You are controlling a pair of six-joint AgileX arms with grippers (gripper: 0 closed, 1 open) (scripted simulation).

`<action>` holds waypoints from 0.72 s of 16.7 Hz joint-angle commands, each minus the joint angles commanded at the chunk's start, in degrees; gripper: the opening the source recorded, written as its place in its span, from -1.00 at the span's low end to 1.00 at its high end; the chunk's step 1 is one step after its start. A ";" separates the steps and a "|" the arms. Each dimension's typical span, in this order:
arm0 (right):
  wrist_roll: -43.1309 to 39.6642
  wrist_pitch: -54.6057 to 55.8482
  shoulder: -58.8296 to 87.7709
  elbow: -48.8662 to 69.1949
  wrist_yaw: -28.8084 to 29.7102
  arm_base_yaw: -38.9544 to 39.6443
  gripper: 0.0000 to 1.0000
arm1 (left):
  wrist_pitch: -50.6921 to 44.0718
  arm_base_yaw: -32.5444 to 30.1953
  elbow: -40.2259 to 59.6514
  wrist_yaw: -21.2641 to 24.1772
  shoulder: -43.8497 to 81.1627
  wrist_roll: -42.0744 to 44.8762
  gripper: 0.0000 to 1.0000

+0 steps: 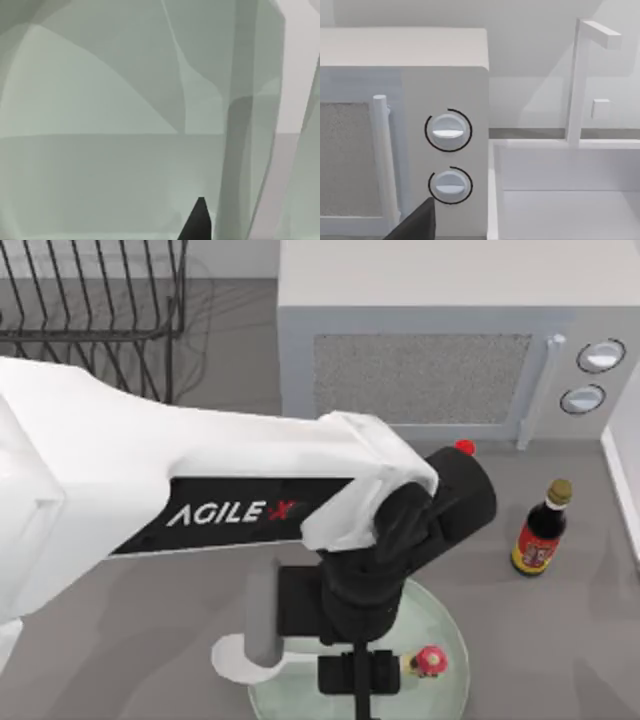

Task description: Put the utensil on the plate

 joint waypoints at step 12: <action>0.00 0.00 0.00 0.00 0.00 0.00 1.00 | 0.00 0.00 0.00 0.00 0.00 0.00 0.96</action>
